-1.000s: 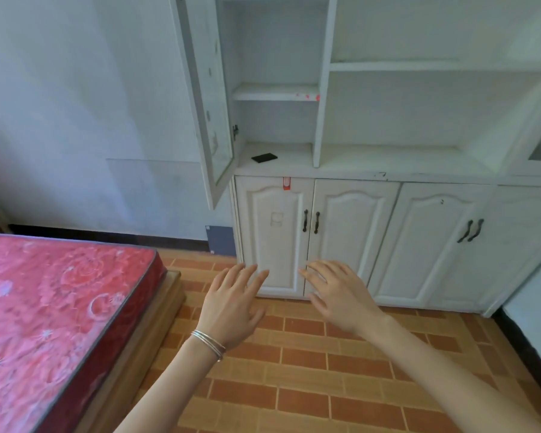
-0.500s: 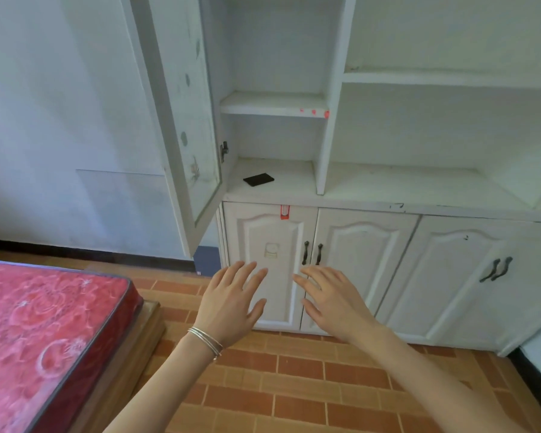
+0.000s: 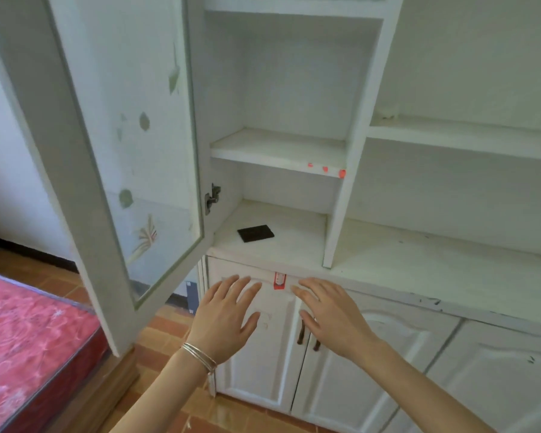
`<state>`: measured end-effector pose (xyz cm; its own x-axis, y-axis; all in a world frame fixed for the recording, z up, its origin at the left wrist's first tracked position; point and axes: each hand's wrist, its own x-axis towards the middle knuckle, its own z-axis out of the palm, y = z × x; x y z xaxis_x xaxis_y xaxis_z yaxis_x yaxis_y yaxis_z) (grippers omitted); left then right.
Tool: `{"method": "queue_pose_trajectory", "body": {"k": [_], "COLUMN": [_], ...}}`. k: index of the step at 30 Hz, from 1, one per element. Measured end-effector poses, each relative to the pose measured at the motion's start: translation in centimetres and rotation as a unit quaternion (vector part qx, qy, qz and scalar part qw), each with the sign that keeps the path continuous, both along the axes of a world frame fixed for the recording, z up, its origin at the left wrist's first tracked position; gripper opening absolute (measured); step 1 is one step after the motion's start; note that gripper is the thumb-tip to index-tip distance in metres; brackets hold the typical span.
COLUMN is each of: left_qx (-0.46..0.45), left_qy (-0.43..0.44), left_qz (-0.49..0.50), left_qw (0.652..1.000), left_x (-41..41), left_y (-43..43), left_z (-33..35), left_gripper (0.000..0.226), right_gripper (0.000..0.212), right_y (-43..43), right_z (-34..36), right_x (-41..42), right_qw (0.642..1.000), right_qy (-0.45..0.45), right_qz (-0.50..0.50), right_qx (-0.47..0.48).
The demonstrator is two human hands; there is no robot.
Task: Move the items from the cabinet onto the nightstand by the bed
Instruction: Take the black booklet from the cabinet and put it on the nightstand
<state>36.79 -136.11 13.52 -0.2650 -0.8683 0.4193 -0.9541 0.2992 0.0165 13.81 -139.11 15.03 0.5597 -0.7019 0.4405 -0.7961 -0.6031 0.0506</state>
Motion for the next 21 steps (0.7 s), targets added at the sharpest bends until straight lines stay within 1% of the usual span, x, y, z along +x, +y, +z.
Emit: {"method": "queue_pose_trajectory", "body": {"k": [3,6,11,17,21], "left_qx": [0.019,0.038,0.068,0.113,0.139], "left_qy": [-0.008,-0.016,-0.019,0.003,0.023], "left_qz": [-0.003,0.011,0.022,0.028,0.024], "left_qw": [1.0,0.999,0.997,0.993,0.99], "left_x": [-0.1,0.3,2.1,3.6,4.4], "left_y": [-2.9,-6.3,-12.9,-21.3,-26.2], "left_z": [-1.4,-2.2,-3.1,-3.2,-3.6], "left_gripper": [0.052,0.052,0.053,0.055,0.056], "right_gripper": [0.042,0.04,0.04,0.045,0.045], "right_y": [-3.3,-6.5,-12.8,-20.9,-25.5], "right_z": [-1.2,-2.6,-3.8,-4.4,-4.8], "right_x": [0.0,0.1,0.9,3.0,4.4], "right_qw": [1.0,0.998,0.997,0.995,0.994], "right_qy": [-0.003,-0.007,-0.006,0.004,0.0], "right_qz": [0.008,0.022,0.026,0.02,0.019], "right_qx": [0.026,0.056,0.068,0.095,0.11]}}
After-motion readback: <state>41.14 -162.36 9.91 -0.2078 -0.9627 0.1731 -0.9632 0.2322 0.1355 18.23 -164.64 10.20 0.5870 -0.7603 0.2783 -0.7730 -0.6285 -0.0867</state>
